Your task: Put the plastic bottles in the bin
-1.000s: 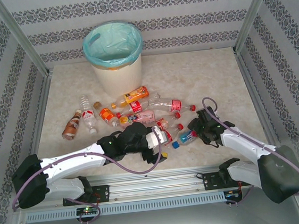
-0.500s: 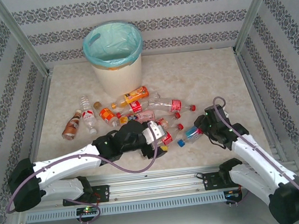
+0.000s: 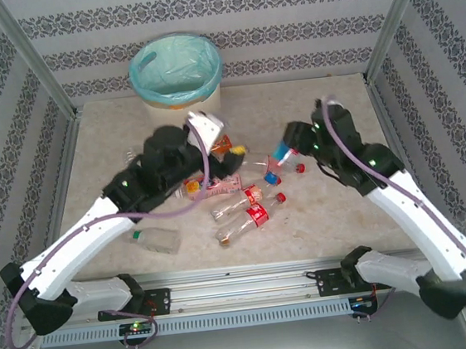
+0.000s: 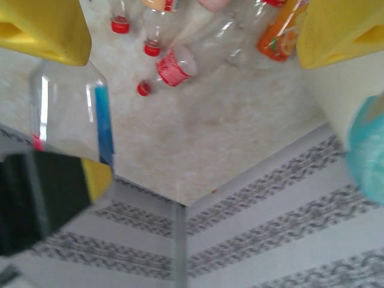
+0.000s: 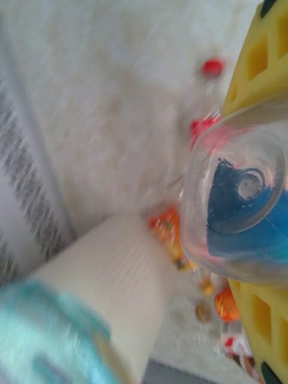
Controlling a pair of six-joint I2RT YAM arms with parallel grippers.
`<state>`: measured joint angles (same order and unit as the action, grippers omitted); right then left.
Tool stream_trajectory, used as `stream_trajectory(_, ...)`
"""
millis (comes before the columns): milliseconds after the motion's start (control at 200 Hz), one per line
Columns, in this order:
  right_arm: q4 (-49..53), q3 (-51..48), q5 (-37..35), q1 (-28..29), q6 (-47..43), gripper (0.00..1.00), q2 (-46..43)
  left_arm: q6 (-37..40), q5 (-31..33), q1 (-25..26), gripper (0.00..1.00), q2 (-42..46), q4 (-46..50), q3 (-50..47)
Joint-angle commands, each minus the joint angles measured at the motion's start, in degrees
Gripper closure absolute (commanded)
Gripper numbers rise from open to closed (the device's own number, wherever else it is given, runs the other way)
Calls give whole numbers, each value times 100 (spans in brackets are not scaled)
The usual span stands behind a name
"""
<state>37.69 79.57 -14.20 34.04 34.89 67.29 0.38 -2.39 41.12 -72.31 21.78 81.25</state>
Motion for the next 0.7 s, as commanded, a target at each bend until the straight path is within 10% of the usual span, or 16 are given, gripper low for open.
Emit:
stream_trajectory(0,-796,931,-356,458,-1156,49,778,-423,-324,-555,12,-279,893,641)
stream_trajectory(694,-2457,7222,-852,743,-3867,50,6174,-2385,-2535,-3743,21,-767,-1165,225)
